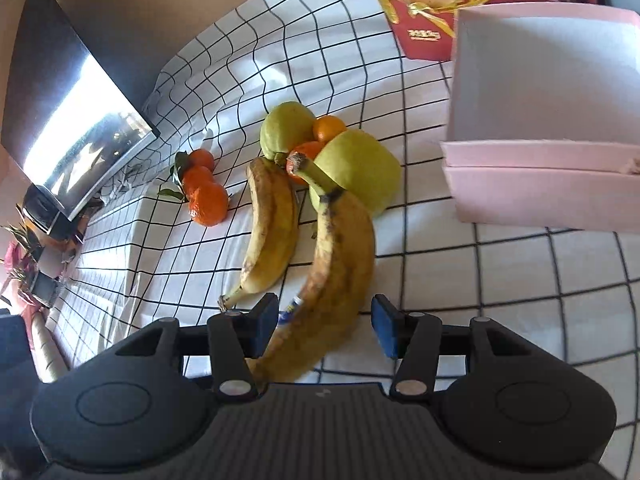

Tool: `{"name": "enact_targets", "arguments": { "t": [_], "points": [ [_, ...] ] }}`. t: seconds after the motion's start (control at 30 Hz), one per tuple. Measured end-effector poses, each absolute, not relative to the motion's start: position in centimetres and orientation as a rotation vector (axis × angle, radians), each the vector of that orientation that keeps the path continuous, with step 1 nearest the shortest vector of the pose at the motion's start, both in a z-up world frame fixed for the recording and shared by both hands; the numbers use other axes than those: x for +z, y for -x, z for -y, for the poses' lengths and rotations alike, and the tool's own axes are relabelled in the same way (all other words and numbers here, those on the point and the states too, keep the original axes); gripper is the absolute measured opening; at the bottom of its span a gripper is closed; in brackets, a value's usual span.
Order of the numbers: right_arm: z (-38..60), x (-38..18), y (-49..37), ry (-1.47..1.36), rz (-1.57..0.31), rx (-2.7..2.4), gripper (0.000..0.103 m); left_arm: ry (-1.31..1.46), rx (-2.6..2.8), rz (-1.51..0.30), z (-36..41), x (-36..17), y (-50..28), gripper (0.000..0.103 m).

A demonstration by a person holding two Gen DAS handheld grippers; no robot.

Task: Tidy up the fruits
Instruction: 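Grasp an orange tangerine with the left tool while the right tool holds the banana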

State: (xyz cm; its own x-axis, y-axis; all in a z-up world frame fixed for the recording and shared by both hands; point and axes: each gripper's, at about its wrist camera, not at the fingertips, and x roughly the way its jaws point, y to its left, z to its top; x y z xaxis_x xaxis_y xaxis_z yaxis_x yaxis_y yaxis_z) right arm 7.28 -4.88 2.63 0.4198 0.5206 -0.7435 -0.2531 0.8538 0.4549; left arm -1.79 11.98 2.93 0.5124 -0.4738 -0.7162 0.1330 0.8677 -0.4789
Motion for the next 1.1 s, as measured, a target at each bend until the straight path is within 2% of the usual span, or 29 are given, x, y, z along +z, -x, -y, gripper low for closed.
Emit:
{"name": "enact_targets", "arguments": {
  "t": [0.5, 0.67, 0.93, 1.1],
  "points": [
    [2.8, 2.2, -7.1, -0.155, -0.989, 0.517, 0.054, 0.276, -0.435, -0.958, -13.4, 4.9, 3.0, 0.042],
    [1.7, 2.2, -6.6, -0.110, -0.958, 0.498, 0.055, 0.145, -0.420, -0.938, -15.2, 6.3, 3.1, 0.042],
    [1.2, 2.8, -5.7, -0.057, -0.940, 0.467, 0.059, 0.200, -0.048, -0.835, -21.7, 6.3, -2.7, 0.042],
    [0.8, 3.7, -4.7, -0.012, -0.916, 0.465, 0.062, 0.097, -0.004, -0.790, -21.1, 6.3, -6.9, 0.043]
  ]
}}
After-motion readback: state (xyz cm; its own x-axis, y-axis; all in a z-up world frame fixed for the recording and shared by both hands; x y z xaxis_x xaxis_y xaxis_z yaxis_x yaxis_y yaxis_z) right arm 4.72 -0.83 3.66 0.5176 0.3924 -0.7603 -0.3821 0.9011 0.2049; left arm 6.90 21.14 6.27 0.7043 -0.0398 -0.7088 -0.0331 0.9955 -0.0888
